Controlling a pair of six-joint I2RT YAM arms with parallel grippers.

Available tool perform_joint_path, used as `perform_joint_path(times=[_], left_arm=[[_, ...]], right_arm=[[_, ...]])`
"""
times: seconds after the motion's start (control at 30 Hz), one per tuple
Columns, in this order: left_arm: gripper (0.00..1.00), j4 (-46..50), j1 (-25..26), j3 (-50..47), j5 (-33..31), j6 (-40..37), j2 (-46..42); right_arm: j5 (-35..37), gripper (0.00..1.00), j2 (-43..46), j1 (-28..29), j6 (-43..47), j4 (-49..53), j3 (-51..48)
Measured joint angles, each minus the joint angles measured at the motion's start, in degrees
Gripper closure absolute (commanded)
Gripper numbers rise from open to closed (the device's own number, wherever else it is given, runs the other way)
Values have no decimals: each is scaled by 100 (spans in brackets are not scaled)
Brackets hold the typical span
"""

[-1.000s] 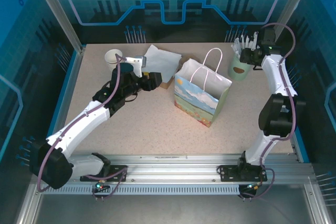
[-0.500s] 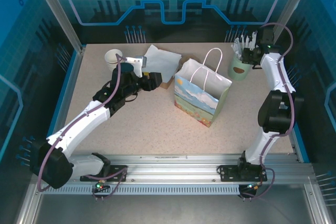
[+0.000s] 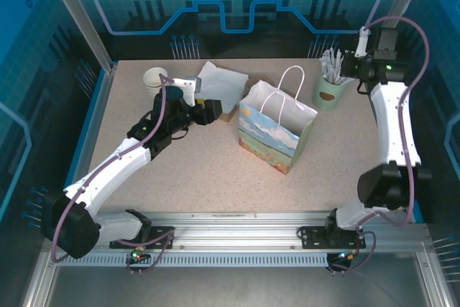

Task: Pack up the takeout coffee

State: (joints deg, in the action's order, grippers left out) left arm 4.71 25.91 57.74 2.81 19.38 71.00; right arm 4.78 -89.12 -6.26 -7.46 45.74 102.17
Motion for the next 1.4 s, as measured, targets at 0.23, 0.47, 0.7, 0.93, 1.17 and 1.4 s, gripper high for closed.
perform_joint_path(times=[0.23, 0.47, 0.7, 0.93, 1.17, 1.4], left_arm=[[29, 28, 15, 0, 0, -22, -2], [29, 142, 20, 0, -2, -26, -44], [29, 151, 20, 0, -2, -24, -70], [29, 149, 20, 0, -2, -24, -72], [29, 144, 20, 0, 0, -24, -57], [28, 114, 15, 94, -4, -26, 391]], right_arm=[[411, 89, 1598, 1469, 264, 627, 343], [525, 89, 2728, 2618, 411, 1126, 520], [-81, 89, 2874, 2833, 409, 1440, 203], [-507, 88, 2317, 2846, 411, 1534, -284], [-892, 81, 1488, 2835, 409, 1405, -450], [-1419, 50, 448, 2618, 372, 1054, -686]])
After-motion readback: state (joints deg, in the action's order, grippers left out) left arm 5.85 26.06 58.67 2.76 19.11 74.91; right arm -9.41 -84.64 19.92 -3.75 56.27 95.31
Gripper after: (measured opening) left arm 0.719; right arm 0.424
